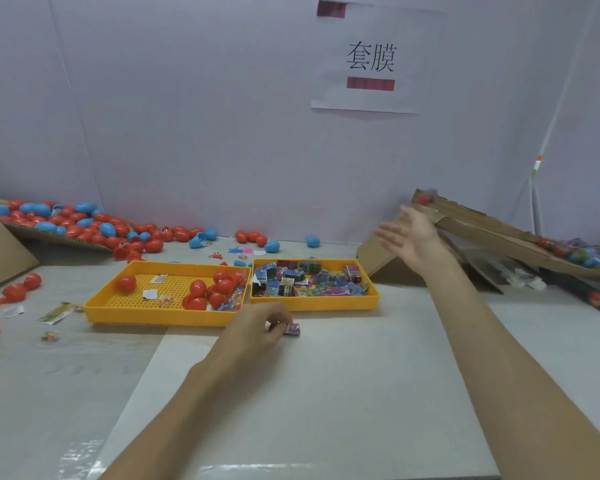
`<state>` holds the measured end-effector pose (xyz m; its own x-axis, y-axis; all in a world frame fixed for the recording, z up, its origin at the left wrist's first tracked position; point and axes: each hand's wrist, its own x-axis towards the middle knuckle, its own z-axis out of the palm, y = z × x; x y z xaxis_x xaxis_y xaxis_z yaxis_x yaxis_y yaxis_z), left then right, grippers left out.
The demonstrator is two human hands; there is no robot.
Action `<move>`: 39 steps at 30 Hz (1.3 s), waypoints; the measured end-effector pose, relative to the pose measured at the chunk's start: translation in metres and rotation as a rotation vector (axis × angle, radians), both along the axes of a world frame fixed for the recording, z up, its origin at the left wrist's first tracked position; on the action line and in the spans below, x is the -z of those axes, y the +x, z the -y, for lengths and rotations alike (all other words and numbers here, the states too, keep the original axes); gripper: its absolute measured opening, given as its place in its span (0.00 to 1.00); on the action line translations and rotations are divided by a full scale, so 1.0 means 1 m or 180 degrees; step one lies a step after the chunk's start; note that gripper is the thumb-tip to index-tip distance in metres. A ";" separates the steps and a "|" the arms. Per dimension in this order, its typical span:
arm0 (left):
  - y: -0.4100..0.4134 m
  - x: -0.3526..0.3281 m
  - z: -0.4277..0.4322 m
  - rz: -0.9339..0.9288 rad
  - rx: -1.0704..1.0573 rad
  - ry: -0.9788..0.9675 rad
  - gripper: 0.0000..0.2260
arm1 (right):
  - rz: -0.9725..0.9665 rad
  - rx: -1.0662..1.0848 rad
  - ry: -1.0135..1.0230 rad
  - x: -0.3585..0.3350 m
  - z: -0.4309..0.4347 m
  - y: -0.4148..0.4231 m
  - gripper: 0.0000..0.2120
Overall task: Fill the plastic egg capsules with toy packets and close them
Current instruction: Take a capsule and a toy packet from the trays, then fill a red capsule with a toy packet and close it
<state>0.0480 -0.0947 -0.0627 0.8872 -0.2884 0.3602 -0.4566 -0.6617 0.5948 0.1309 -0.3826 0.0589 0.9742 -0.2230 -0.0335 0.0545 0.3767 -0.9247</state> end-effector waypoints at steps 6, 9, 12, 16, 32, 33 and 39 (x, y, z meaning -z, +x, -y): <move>-0.001 0.000 -0.002 -0.0032 -0.0002 -0.0172 0.09 | 0.0387 0.0763 -0.1414 0.076 -0.030 -0.008 0.11; -0.002 0.000 -0.001 -0.0055 0.0000 -0.0157 0.10 | 0.0857 0.0788 -0.2320 0.110 -0.051 -0.019 0.15; -0.002 0.001 0.000 -0.0011 -0.0024 -0.0156 0.11 | 0.1370 0.0560 -0.3110 0.122 -0.063 -0.026 0.15; -0.002 -0.005 -0.001 0.0400 -0.0419 -0.0498 0.16 | 0.1883 0.0292 -0.3466 0.121 -0.072 -0.035 0.14; 0.012 -0.009 -0.062 0.0149 -0.2733 -0.0147 0.14 | 0.1454 -0.1266 -0.3901 0.124 -0.094 -0.049 0.06; 0.013 -0.010 -0.061 0.0161 -0.2698 -0.0289 0.15 | 0.1502 -0.1195 -0.3944 0.124 -0.094 -0.049 0.05; 0.016 -0.009 -0.066 0.0099 -0.2603 -0.0298 0.13 | 0.1811 -0.1043 -0.4023 0.125 -0.099 -0.049 0.05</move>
<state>0.0636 -0.0288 -0.0539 0.7931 0.4770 0.3787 0.1308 -0.7407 0.6590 0.0814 -0.2841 -0.0659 0.7997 0.4269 0.4221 0.5996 -0.6039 -0.5252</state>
